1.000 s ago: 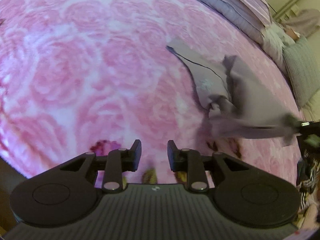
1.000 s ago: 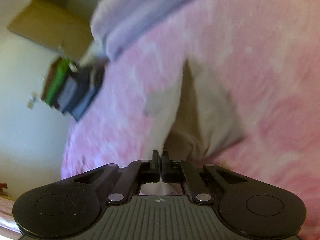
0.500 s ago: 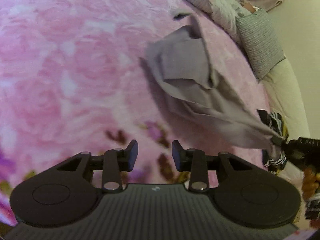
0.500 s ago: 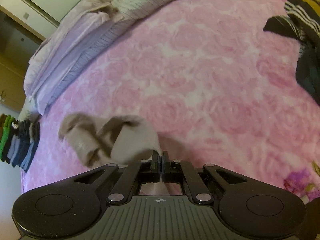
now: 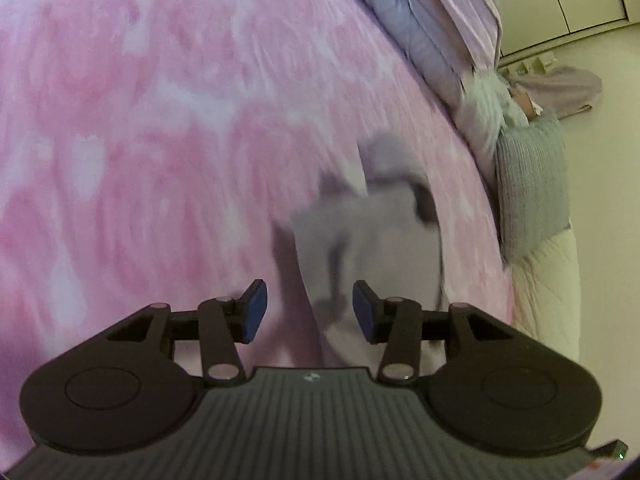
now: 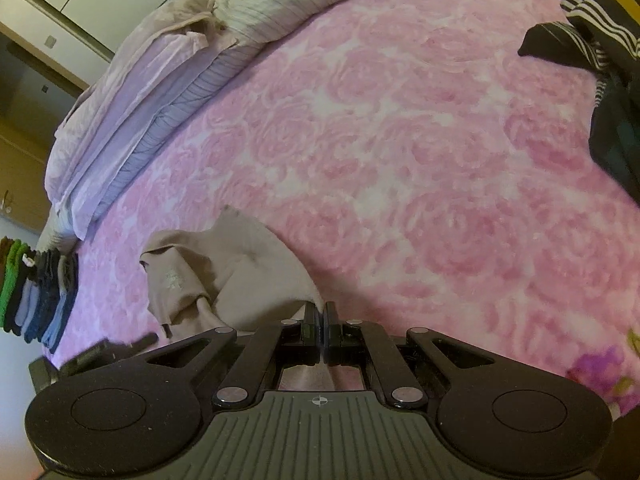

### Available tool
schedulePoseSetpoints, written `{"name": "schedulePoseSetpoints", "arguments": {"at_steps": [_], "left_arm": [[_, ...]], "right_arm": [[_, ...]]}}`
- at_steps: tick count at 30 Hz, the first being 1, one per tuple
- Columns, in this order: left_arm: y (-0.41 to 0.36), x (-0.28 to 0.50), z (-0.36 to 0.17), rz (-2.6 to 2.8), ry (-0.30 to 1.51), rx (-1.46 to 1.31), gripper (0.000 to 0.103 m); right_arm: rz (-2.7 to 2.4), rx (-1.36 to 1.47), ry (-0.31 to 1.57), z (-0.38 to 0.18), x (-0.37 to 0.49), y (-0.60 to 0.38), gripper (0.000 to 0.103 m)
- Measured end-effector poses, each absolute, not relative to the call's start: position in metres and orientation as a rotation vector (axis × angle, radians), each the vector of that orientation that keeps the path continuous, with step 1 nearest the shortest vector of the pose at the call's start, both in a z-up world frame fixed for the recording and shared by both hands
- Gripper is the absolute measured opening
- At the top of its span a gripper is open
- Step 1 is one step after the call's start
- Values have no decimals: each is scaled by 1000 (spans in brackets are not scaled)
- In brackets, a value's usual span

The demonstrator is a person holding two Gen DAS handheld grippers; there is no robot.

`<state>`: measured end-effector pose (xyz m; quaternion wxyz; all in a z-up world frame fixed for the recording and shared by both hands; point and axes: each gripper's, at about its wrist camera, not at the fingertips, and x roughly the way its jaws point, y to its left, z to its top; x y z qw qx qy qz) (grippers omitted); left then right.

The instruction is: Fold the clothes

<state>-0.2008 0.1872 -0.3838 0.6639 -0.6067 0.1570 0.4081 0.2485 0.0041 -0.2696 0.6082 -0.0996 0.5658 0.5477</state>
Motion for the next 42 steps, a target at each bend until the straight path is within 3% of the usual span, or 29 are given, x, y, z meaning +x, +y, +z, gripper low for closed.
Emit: {"name": "schedulePoseSetpoints", "arguments": {"at_steps": [10, 12, 13, 14, 17, 23, 30, 36, 42], "left_arm": [[259, -181, -409, 605, 450, -1282, 41], [255, -181, -409, 570, 442, -1280, 35], [252, -180, -406, 549, 431, -1271, 16], [249, -180, -403, 540, 433, -1257, 4], [237, -187, -386, 592, 431, -1215, 2], [243, -265, -303, 805, 232, -1175, 2], [307, -348, -152, 1022, 15, -897, 2], [334, -373, -45, 1075, -78, -676, 2], [280, -415, -20, 1038, -108, -572, 2]], "right_arm": [[1225, -248, 1326, -286, 265, 8, 0], [1210, -255, 1334, -289, 267, 7, 0], [1204, -258, 1338, -290, 268, 7, 0], [1201, -258, 1343, -290, 268, 7, 0], [1207, -252, 1358, -287, 267, 8, 0], [1435, -146, 1349, -238, 247, 41, 0], [1685, 89, 1263, -172, 204, 163, 0], [1840, 193, 998, -82, 134, 251, 0], [1884, 257, 905, -30, 94, 250, 0]]}}
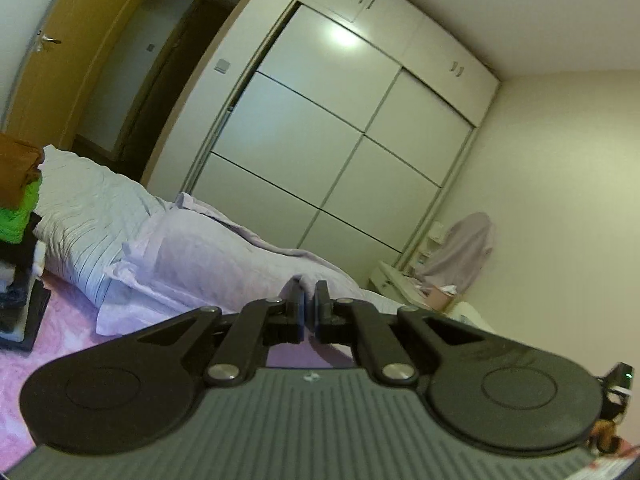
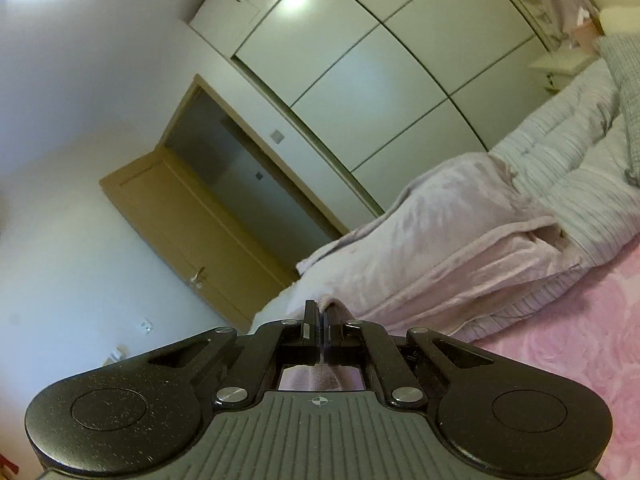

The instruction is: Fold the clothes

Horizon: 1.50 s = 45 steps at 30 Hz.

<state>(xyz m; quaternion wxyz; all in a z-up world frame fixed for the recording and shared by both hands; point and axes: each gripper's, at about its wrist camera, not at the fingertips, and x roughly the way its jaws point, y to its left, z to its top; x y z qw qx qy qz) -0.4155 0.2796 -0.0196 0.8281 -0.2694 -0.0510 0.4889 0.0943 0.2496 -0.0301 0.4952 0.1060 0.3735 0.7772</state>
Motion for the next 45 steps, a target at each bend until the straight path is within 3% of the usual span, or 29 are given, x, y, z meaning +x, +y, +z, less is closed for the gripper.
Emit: {"name": "schedulePoseSetpoints", "arguments": {"at_steps": [6, 12, 16, 19, 21, 22, 24, 27, 29, 33, 35, 37, 41, 45], "left_arm": [[205, -444, -115, 1043, 113, -721, 2], [160, -463, -279, 1071, 440, -1057, 2], [138, -481, -350, 1105, 663, -1182, 5], [121, -494, -354, 1138, 688, -1192, 10], [118, -502, -348, 1167, 694, -1172, 11], [118, -504, -346, 1175, 698, -1159, 11], [120, -502, -339, 1182, 713, -1122, 12], [117, -494, -336, 1179, 701, -1092, 21], [116, -490, -335, 1186, 668, -1109, 30], [123, -488, -354, 1195, 630, -1159, 33], [128, -485, -367, 1180, 628, -1190, 28], [131, -480, -372, 1171, 629, -1190, 4], [124, -476, -354, 1158, 603, -1148, 3], [109, -464, -354, 1117, 740, -1102, 3]], "right_arm": [[1799, 122, 1045, -85, 66, 194, 0], [1488, -162, 1337, -231, 46, 138, 0], [1253, -382, 1451, -322, 35, 107, 0], [1095, -528, 1470, -345, 32, 84, 4], [1137, -564, 1380, -337, 27, 77, 27], [1174, -603, 1310, -330, 21, 73, 29], [1292, -704, 1149, -319, 3, 66, 29], [1464, -804, 1031, -317, -25, 65, 29], [1476, -782, 1081, -331, -28, 66, 29], [1368, -607, 1272, -365, -4, 62, 29], [1358, -487, 1328, -369, 7, 52, 29], [1395, -436, 1375, -367, 11, 50, 0], [1382, -485, 1356, -343, 19, 43, 0], [1354, -485, 1392, -331, 32, 33, 0]]}}
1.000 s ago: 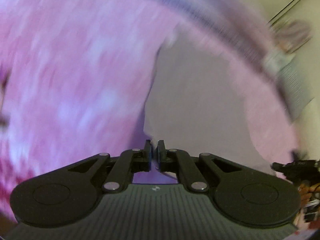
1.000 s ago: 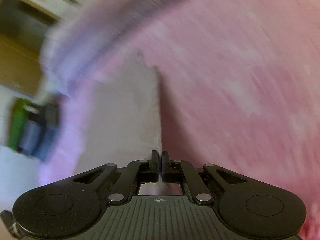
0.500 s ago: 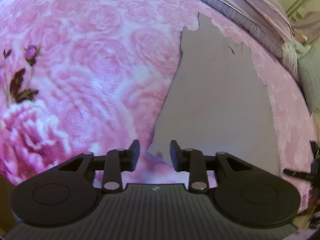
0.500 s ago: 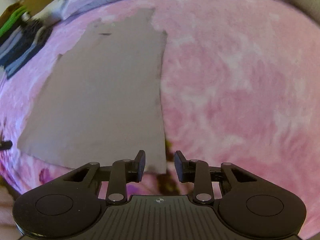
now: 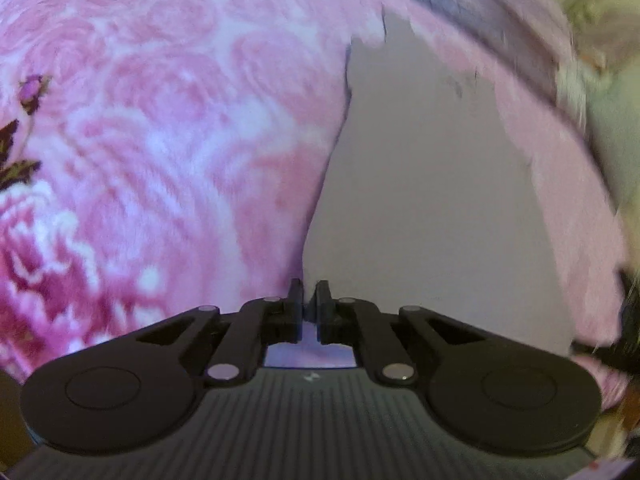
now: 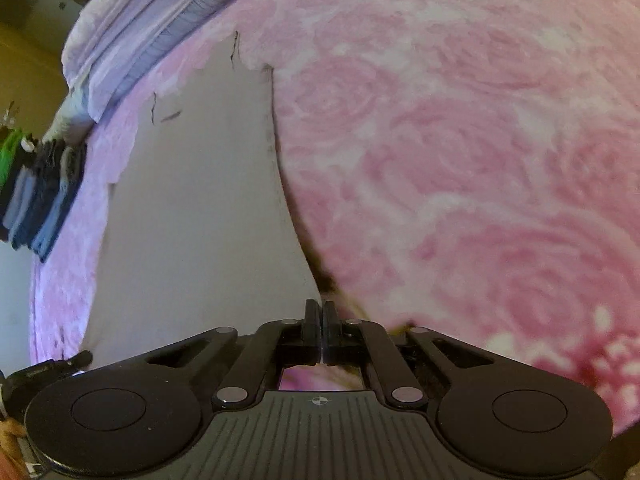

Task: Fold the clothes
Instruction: 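Lay the tank top flat on the bed and smooth it with both grippers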

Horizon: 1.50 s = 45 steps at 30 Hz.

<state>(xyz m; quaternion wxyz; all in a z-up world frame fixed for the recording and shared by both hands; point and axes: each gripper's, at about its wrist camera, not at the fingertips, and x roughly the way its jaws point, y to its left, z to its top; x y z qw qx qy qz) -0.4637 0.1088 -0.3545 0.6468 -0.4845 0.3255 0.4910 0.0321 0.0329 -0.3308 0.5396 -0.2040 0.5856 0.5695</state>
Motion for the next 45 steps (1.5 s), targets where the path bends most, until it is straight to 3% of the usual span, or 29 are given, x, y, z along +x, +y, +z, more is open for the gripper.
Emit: {"name": "schedulePoseSetpoints", "arguments": {"at_steps": [3, 7, 9, 12, 17, 28, 36, 45], "left_arm": [[102, -451, -364, 1108, 862, -1081, 5], [97, -463, -350, 1196, 870, -1070, 14], [98, -472, -337, 1259, 851, -1056, 14], [107, -469, -313, 1298, 832, -955, 14], [147, -419, -321, 1106, 811, -856, 14], [286, -335, -386, 836, 761, -810, 14], [374, -302, -404, 754, 701, -749, 14], [486, -276, -387, 809, 612, -615, 16]], "right_arm": [[1325, -644, 1364, -347, 21, 31, 0], [1319, -804, 1307, -345, 7, 40, 1], [1294, -868, 1237, -333, 1, 46, 17], [1346, -867, 1034, -307, -12, 55, 26], [1514, -789, 878, -298, -51, 83, 26], [1615, -758, 750, -354, -132, 209, 25], [1693, -756, 673, -396, -169, 307, 26], [1564, -632, 646, -399, -133, 421, 26]]}}
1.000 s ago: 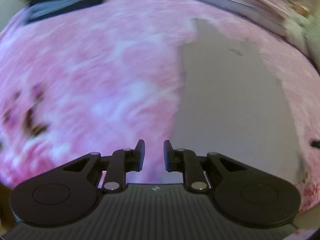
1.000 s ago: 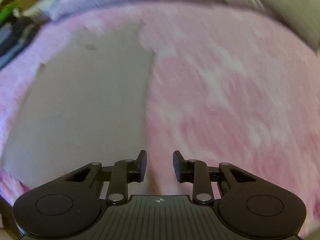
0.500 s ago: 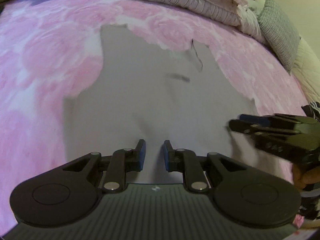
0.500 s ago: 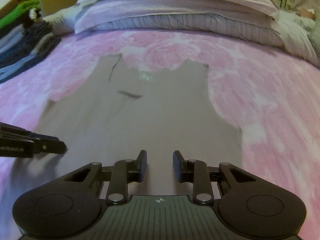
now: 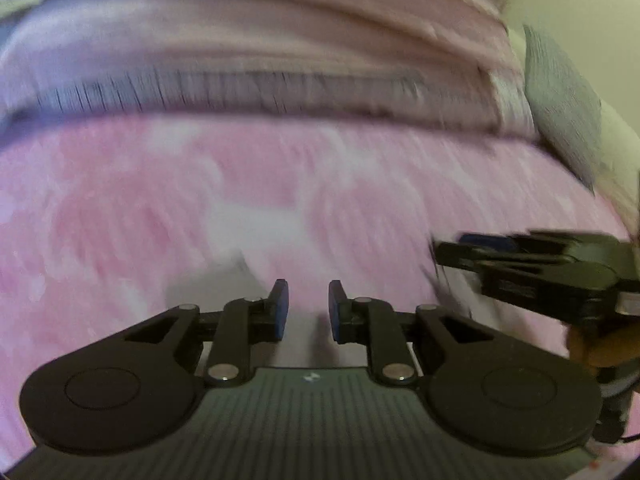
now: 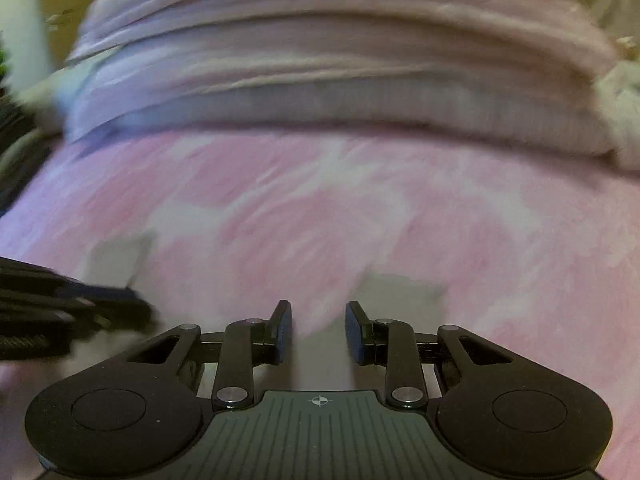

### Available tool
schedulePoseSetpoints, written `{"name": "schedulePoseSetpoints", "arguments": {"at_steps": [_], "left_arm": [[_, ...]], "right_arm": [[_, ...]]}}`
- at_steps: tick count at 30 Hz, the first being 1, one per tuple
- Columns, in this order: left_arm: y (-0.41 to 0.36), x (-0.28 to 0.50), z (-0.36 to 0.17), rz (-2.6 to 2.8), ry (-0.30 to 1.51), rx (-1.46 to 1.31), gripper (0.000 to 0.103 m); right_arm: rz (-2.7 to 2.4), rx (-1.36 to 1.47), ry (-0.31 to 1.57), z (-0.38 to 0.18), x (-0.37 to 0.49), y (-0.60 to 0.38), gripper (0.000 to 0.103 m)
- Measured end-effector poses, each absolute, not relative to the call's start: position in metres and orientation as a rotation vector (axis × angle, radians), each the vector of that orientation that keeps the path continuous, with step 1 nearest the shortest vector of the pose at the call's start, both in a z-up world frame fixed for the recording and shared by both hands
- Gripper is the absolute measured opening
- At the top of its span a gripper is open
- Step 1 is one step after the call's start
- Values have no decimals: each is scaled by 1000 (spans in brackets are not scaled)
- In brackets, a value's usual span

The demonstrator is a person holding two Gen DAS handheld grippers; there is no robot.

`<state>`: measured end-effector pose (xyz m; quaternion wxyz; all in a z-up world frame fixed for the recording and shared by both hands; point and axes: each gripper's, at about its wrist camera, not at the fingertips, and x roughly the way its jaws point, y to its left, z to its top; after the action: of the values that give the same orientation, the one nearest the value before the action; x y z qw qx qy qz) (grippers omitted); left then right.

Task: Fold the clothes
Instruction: 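Lay the tank top flat on the bed and smooth it with both grippers, then open both grippers and pull back from the flattened tank top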

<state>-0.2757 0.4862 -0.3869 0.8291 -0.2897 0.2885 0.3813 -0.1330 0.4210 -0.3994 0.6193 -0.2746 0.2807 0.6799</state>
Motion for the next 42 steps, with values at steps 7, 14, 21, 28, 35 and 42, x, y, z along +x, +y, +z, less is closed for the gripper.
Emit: {"name": "schedulePoseSetpoints", "arguments": {"at_steps": [7, 14, 21, 28, 35, 42], "left_arm": [[416, -320, -370, 790, 636, -649, 16], [237, -388, -374, 822, 796, -706, 16], [110, -431, -365, 921, 926, -704, 16], [66, -444, -354, 1079, 1002, -839, 16], [34, -434, -255, 1134, 956, -886, 29], [3, -402, -135, 1104, 819, -760, 60]], "right_arm": [[1548, -571, 751, -368, -105, 357, 26], [1438, -727, 848, -377, -115, 192, 25], [1408, -869, 835, -369, -109, 52, 25], [1427, -912, 902, -366, -98, -17, 27], [1381, -992, 1100, -311, -84, -43, 27], [1526, -787, 1087, -190, -86, -45, 74]]}}
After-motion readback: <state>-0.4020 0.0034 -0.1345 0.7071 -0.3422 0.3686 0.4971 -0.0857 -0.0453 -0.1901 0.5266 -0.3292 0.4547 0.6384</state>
